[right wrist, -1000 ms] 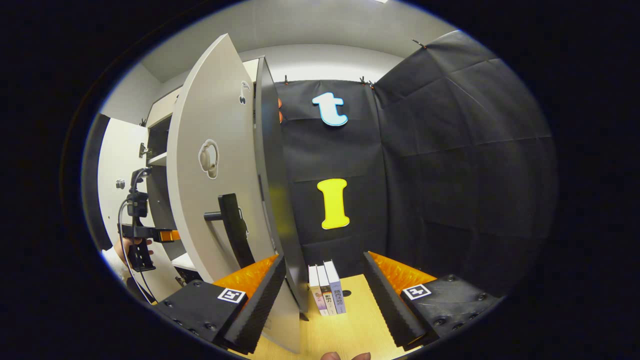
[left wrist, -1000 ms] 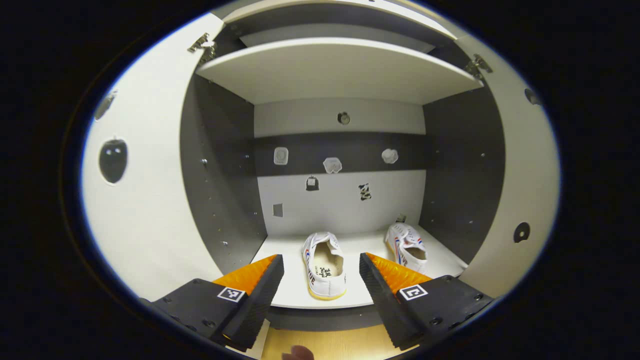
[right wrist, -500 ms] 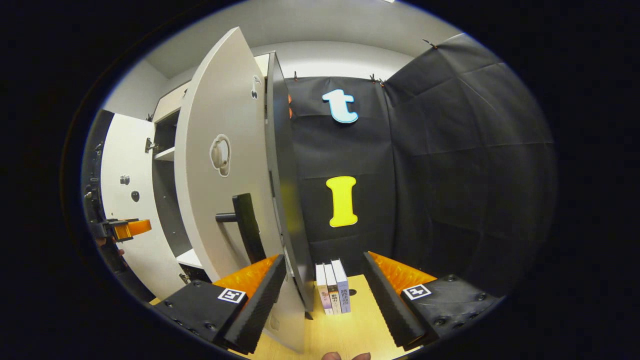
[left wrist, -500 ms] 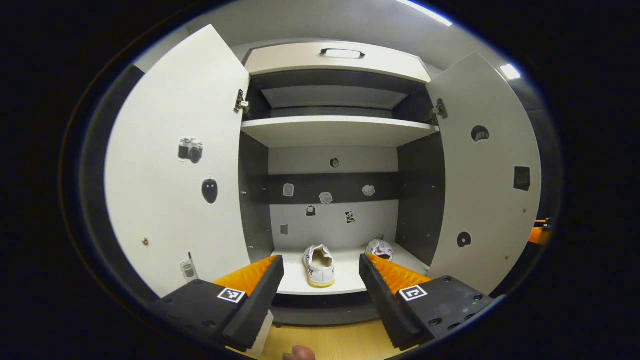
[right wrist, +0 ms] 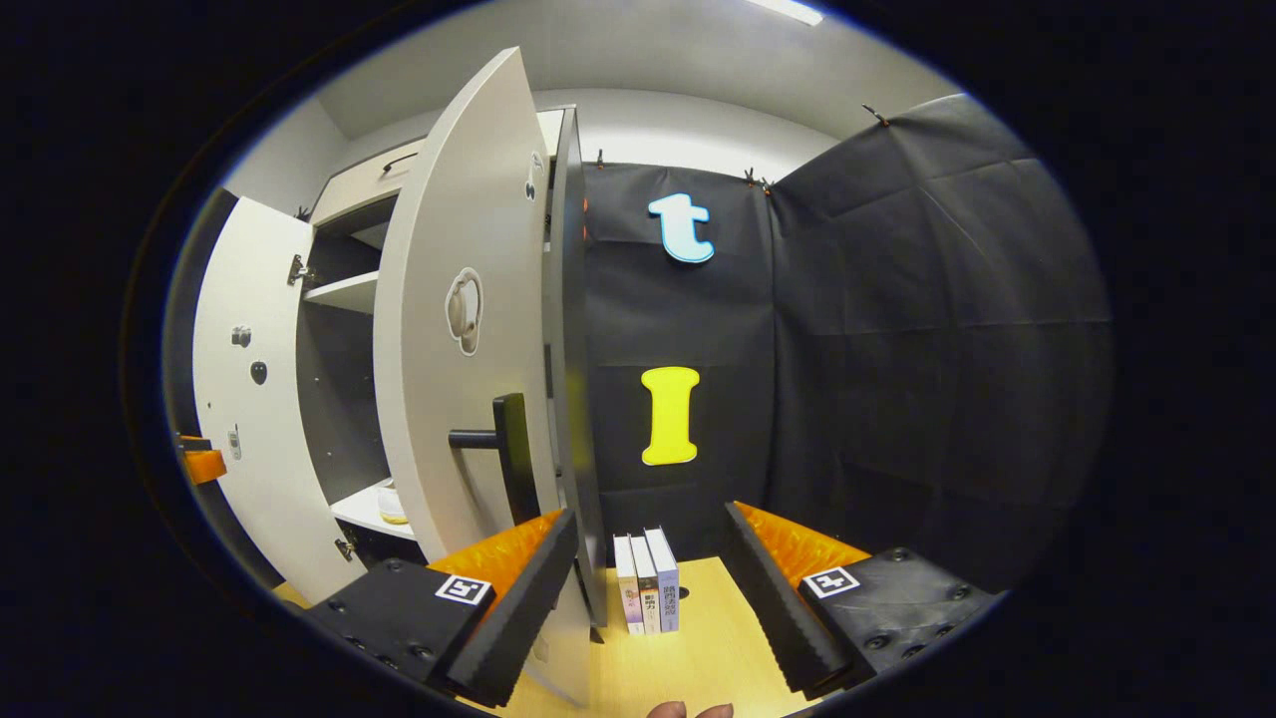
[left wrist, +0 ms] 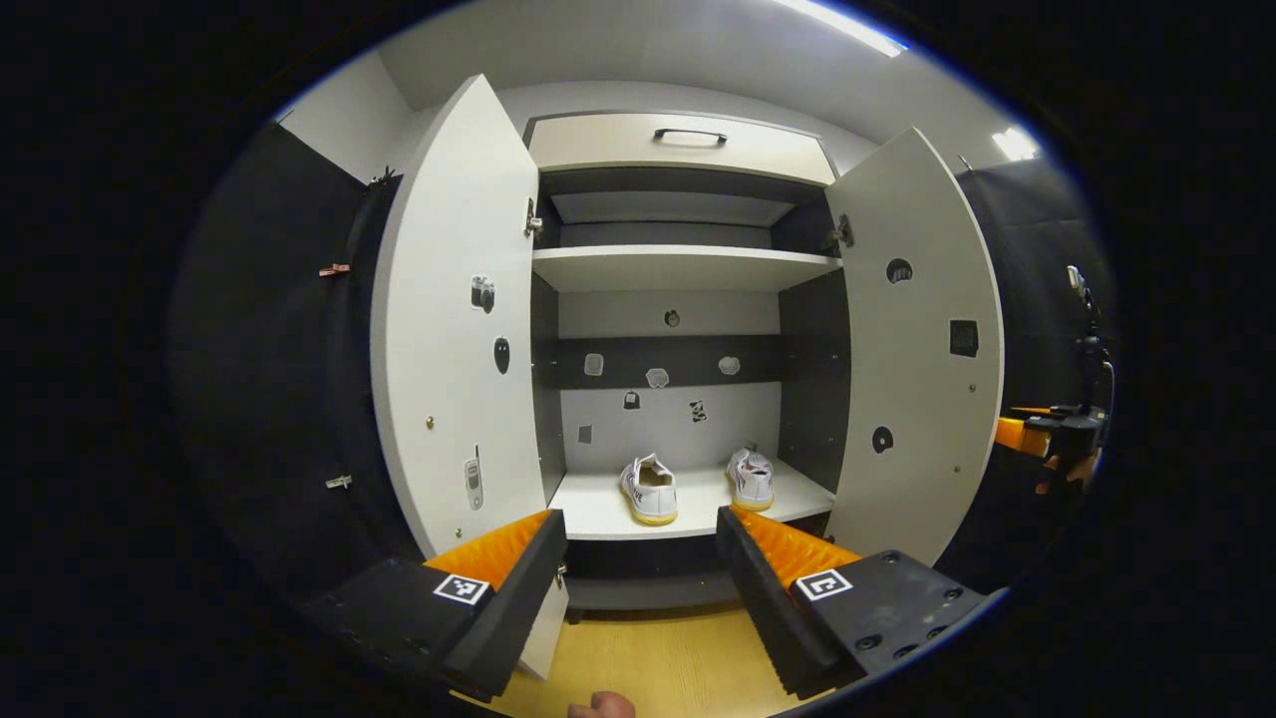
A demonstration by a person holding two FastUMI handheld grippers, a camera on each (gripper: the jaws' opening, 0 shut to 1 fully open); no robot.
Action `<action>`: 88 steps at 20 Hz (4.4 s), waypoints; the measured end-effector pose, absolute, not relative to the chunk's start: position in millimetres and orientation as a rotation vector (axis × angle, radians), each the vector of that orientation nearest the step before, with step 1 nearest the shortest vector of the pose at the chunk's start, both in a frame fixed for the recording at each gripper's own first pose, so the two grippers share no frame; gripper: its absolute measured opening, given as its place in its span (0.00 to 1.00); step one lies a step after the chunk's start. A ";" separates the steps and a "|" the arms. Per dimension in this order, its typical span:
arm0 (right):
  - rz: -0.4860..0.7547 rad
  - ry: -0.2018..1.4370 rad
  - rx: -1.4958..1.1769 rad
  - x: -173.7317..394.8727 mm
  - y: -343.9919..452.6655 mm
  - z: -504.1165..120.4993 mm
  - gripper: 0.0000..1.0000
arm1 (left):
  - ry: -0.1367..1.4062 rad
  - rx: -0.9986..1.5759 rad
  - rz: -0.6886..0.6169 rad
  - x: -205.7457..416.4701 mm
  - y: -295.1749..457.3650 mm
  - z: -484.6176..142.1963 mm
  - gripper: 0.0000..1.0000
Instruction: Grab one shoe with the right hand and put it into the shoe cabinet, grab the other shoe with the left hand and put it into the shoe cabinet; then close the right door with the right hand and the left door with the left hand.
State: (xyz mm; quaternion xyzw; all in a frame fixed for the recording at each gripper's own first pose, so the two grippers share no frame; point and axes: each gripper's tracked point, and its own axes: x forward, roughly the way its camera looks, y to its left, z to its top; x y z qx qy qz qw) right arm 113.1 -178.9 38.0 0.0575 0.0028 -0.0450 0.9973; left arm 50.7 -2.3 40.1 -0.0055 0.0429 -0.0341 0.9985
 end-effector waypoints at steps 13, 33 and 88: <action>-0.113 0.003 0.156 106.2 -141.4 36.4 0.97 | 0.108 -0.040 0.033 18.7 80.3 29.2 0.95; 0.186 0.038 0.161 120.5 32.4 30.3 0.98 | 0.109 -0.068 0.169 14.8 172.6 25.4 0.95; 0.216 -0.019 0.197 42.6 -29.6 69.3 0.98 | 0.092 -0.077 0.002 76.0 27.5 32.7 0.94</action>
